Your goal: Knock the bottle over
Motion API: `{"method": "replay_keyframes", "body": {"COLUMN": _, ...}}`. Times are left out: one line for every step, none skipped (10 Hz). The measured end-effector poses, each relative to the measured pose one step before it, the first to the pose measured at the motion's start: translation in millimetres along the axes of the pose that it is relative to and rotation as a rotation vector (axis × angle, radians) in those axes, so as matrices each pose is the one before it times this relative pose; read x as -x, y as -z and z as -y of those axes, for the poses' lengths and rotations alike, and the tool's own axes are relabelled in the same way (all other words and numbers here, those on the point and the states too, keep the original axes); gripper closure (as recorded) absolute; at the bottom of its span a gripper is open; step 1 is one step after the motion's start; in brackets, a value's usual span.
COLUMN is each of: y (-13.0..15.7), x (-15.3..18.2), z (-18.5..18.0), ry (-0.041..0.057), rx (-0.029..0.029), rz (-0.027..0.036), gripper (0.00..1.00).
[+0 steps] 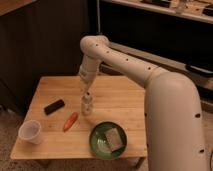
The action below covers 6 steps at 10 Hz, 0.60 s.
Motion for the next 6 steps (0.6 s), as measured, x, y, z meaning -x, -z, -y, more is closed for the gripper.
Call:
{"method": "replay_keyframes", "body": {"y": 0.05, "x": 2.75, "z": 0.51, "ry": 0.0045, "rx": -0.00102, "rz": 0.00646, "gripper": 1.0}}
{"method": "replay_keyframes", "body": {"y": 0.49, "x": 0.66, "z": 1.55, "ry": 0.00593, "rx": -0.00113, "rz": 0.00242, "gripper": 1.0}}
{"method": "replay_keyframes", "body": {"y": 1.4, "x": 2.85, "z": -1.86, "ry": 0.00172, "rx": 0.00012, "rz": 0.0036, "gripper": 1.0}}
{"method": "replay_keyframes", "body": {"y": 1.91, "x": 2.79, "z": -0.57, "ry": 0.00494, "rx": -0.00336, "rz": 0.00595, "gripper": 1.0}}
{"method": "replay_keyframes", "body": {"y": 1.01, "x": 2.37, "z": -0.58, "ry": 0.0085, "rx": -0.00199, "rz": 0.00756, "gripper": 1.0}}
{"method": "replay_keyframes", "body": {"y": -0.25, "x": -0.43, "z": 0.59, "ry": 0.00415, "rx": 0.00043, "rz": 0.00316, "gripper": 1.0}}
